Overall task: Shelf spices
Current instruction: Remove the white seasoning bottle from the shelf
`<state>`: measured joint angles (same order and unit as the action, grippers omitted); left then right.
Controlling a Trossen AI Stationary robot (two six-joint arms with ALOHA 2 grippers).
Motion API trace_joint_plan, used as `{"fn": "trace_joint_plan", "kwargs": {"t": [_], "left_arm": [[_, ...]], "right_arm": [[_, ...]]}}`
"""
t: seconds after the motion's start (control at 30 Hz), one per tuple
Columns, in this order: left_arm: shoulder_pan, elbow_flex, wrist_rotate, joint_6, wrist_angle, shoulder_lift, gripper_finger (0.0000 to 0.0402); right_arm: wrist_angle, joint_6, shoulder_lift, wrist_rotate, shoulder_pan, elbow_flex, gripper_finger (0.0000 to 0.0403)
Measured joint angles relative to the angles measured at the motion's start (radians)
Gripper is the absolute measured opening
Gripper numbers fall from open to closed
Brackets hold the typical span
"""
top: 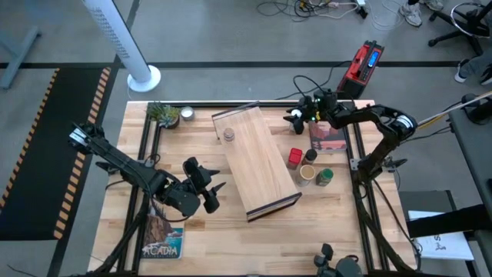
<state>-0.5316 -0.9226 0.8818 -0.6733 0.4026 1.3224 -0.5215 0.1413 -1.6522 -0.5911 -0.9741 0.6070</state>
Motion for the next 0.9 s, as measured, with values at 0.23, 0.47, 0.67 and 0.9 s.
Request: {"fn": "trace_joint_plan", "kwargs": {"t": [0.23, 0.47, 0.67, 0.9], "left_arm": [[0.000, 0.000, -0.001, 0.002, 0.001, 0.000, 0.0204], [0.000, 0.000, -0.009, 0.002, 0.004, 0.000, 0.0204], [0.000, 0.000, -0.009, 0.010, 0.004, 0.000, 0.0204], [-0.001, 0.000, -0.010, 0.013, 0.010, 0.000, 0.0204]], "right_arm": [[0.011, 0.020, -0.010, 0.008, 0.000, 0.015, 0.0165], [0.029, 0.029, -0.010, 0.100, -0.014, 0.015, 0.0185], [0.081, 0.041, -0.014, 0.138, -0.023, 0.012, 0.0218], [0.098, 0.043, -0.001, 0.123, -0.022, 0.012, 0.0266]]}}
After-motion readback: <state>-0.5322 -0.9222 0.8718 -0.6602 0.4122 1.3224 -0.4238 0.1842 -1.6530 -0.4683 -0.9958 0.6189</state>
